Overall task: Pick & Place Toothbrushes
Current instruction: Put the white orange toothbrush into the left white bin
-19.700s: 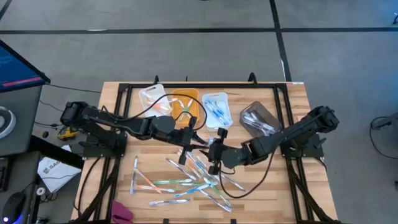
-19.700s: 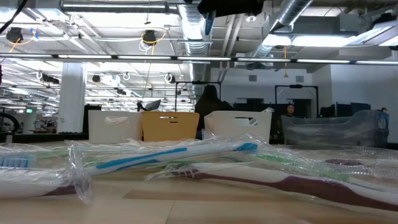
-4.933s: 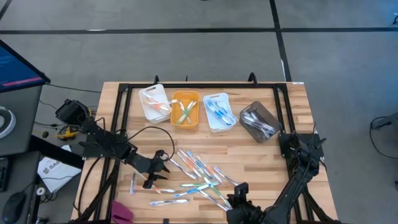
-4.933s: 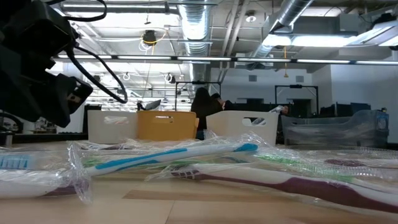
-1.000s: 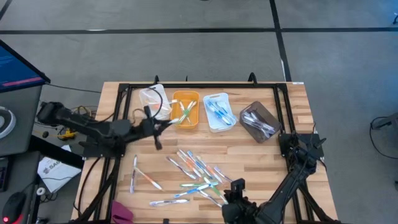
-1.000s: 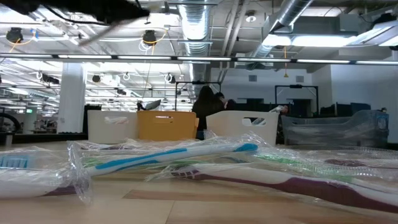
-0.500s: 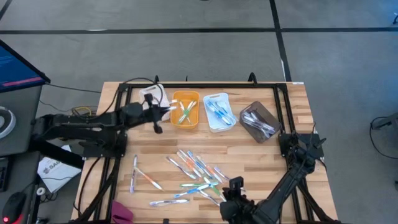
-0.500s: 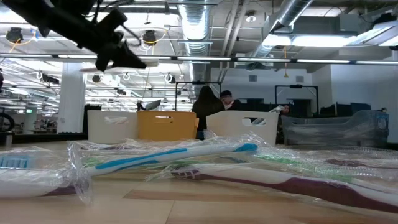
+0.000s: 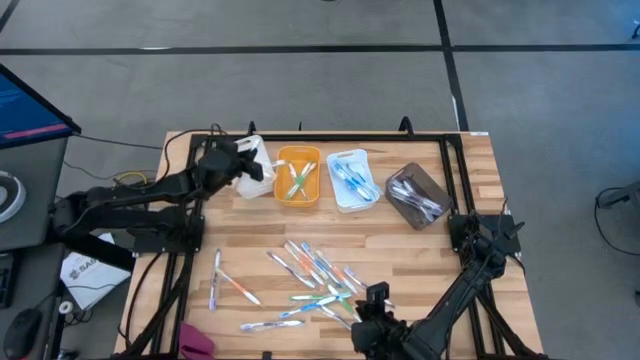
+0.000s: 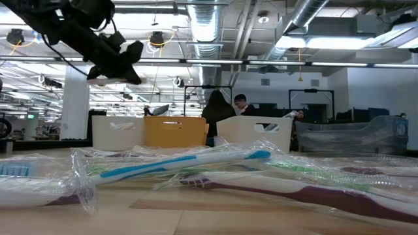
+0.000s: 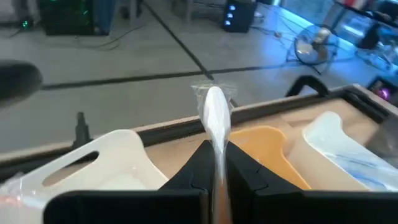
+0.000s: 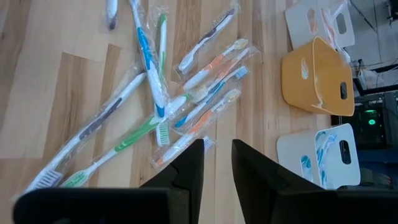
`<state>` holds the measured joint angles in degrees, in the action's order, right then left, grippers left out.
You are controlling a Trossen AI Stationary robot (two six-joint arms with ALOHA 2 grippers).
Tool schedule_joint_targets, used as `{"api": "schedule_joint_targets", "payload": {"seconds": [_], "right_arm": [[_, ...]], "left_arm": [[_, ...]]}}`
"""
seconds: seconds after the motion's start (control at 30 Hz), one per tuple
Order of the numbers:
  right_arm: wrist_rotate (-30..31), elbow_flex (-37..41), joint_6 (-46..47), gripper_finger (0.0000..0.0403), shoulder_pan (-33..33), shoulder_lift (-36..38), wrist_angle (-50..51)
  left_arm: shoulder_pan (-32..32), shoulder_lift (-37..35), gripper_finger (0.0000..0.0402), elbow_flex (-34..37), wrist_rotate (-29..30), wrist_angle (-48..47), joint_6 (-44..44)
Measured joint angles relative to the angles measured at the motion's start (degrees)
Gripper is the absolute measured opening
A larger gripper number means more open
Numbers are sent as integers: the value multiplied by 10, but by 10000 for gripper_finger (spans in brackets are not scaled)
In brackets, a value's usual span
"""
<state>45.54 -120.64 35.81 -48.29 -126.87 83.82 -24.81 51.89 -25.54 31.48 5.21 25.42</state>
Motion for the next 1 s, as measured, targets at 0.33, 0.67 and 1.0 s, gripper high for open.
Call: {"api": "schedule_joint_targets", "payload": {"seconds": [0.33,0.67,1.0], "right_arm": [[0,0,-4,75,0,0,0],[11,0,-13,75,2,0,-2],[10,0,-13,75,17,0,-20]], "left_arm": [[-46,125,11,0,2,87,31],[-86,192,10,0,2,113,-42],[-90,191,7,0,-3,121,-86]]}}
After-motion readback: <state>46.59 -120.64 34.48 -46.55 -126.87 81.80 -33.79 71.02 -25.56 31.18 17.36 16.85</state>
